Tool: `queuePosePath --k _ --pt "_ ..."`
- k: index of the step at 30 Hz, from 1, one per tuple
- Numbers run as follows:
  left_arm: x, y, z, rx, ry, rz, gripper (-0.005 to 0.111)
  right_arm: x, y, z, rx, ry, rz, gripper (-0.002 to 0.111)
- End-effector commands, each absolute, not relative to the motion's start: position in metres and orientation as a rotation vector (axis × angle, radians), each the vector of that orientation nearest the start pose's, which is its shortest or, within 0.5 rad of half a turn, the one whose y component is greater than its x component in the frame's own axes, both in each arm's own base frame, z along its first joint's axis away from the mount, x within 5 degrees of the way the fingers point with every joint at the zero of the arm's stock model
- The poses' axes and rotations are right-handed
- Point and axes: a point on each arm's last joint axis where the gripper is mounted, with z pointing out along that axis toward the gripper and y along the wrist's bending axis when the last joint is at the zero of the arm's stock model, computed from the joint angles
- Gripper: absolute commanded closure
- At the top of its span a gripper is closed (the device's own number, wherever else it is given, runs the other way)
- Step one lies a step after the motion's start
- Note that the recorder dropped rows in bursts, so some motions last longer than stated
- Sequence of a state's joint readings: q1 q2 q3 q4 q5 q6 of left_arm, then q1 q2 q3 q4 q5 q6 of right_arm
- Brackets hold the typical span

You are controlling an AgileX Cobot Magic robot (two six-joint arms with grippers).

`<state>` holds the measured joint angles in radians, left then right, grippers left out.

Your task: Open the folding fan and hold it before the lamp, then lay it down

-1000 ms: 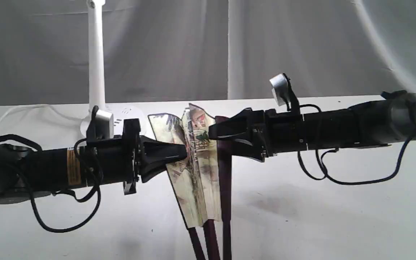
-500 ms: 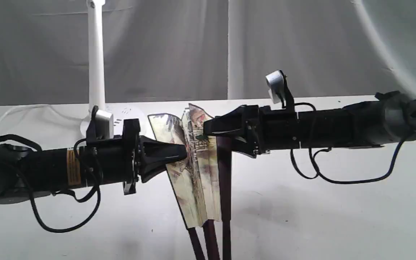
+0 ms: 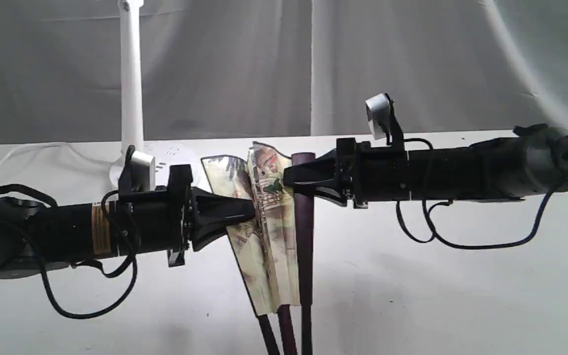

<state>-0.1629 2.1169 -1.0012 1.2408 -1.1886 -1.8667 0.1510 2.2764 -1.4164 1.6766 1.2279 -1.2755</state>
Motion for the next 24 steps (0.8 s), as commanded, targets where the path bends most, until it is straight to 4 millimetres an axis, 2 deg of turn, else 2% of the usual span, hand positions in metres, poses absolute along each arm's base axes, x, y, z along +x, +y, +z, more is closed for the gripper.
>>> queuePosePath --k 1,16,19,24 --pt "0.3521 -0.1393 0.1324 -0.1 2.123 -1.814 0.107 0.4169 0.1495 0.1429 -0.427 2.082 1.65 0.108" --pt "0.3527 -0.1392 0.1328 -0.107 2.116 -1.813 0.107 0.4164 0.1495 0.1423 -0.429 2.093 1.651 0.108" --pt "0.3529 -0.1391 0.1329 -0.109 2.114 -1.813 0.107 0.4165 0.1495 0.1425 -0.42 2.095 1.656 0.098" --pt "0.3529 -0.1391 0.1329 -0.105 2.113 -1.811 0.107 0.4179 0.1495 0.144 -0.384 2.084 1.671 0.068"
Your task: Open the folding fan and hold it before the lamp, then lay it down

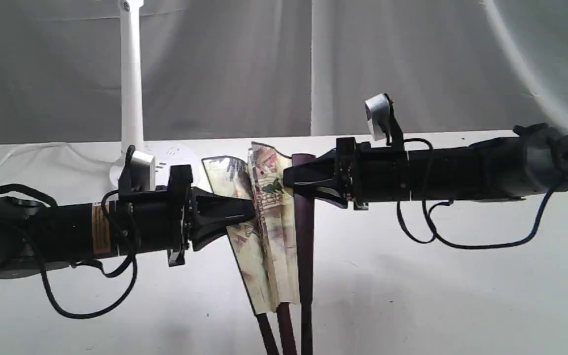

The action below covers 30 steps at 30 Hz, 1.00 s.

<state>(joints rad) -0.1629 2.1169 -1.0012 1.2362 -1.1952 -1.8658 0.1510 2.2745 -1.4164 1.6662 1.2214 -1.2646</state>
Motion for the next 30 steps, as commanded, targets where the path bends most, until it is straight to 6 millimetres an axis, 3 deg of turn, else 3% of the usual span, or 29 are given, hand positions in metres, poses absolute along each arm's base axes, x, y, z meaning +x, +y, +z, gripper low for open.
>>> queuePosePath --k 1,7,16,24,30 --pt "0.353 -0.139 0.133 -0.112 2.109 -1.812 0.107 0.418 0.15 0.144 -0.384 2.084 1.671 0.064" --pt "0.355 -0.139 0.134 -0.123 2.09 -1.808 0.107 0.419 0.15 0.145 -0.315 2.106 1.708 0.053" --pt "0.356 -0.137 0.129 -0.13 2.141 -1.738 0.107 0.419 0.15 0.146 -0.299 2.095 1.714 0.068" --pt "0.356 -0.137 0.127 -0.144 2.157 -1.72 0.107 0.418 0.149 0.156 -0.318 2.097 1.709 0.068" --pt "0.356 -0.137 0.127 -0.144 2.157 -1.72 0.107 0.412 0.165 0.156 -0.359 2.104 1.73 0.068"
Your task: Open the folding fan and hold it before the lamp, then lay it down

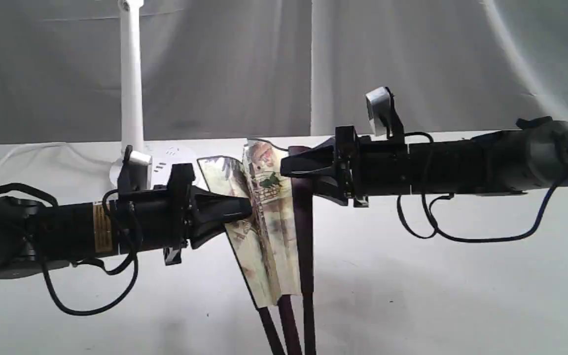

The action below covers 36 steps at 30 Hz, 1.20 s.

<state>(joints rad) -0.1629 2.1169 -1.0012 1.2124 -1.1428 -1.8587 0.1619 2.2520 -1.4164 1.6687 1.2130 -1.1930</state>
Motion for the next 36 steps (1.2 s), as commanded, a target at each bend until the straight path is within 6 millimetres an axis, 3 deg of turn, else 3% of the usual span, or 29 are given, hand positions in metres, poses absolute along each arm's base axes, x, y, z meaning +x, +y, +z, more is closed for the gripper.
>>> queuePosePath --k 1,9,11,19,28,36 --pt "0.356 -0.137 0.127 -0.144 2.157 -1.72 0.107 0.411 0.166 0.156 -0.363 2.104 1.732 0.068" --pt "0.356 -0.137 0.127 -0.129 2.166 -1.719 0.107 0.409 0.174 0.157 -0.387 2.09 1.738 0.05" --pt "0.356 -0.137 0.127 -0.129 2.166 -1.719 0.107 0.409 0.174 0.158 -0.39 2.078 1.735 0.055" --pt "0.355 -0.137 0.126 -0.123 2.17 -1.718 0.107 0.411 0.173 0.159 -0.396 2.046 1.724 0.107" --pt "0.355 -0.137 0.126 -0.114 2.173 -1.72 0.107 0.411 0.172 0.159 -0.408 2.041 1.714 0.108" --pt "0.356 -0.137 0.13 -0.136 2.134 -1.752 0.107 0.42 0.149 0.158 -0.34 2.043 1.687 0.108"
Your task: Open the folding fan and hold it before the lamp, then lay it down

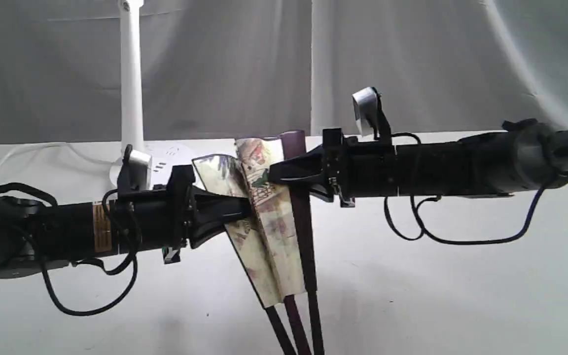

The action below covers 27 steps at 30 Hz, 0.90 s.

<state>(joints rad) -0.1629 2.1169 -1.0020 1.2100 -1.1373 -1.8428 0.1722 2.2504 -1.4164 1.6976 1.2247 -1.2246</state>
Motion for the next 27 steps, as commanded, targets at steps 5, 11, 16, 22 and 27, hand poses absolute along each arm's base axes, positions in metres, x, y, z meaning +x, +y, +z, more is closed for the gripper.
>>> queuePosePath --k 5,11,16,22,27 --pt "0.358 -0.137 0.133 -0.189 2.093 -1.783 0.107 0.421 0.144 0.158 -0.327 2.046 1.682 0.108" --pt "0.362 -0.135 0.135 -0.34 2.063 -1.839 0.107 0.423 0.144 0.159 -0.247 2.053 1.724 0.108" --pt "0.364 -0.134 0.138 -0.396 2.027 -1.871 0.107 0.424 0.144 0.161 -0.195 2.051 1.749 0.108" --pt "0.362 -0.135 0.132 -0.352 2.103 -1.813 0.107 0.425 0.136 0.158 -0.175 2.078 1.744 0.108" --pt "0.368 -0.13 0.121 -0.46 2.178 -1.653 0.107 0.428 0.117 0.155 -0.151 2.109 1.71 0.108"
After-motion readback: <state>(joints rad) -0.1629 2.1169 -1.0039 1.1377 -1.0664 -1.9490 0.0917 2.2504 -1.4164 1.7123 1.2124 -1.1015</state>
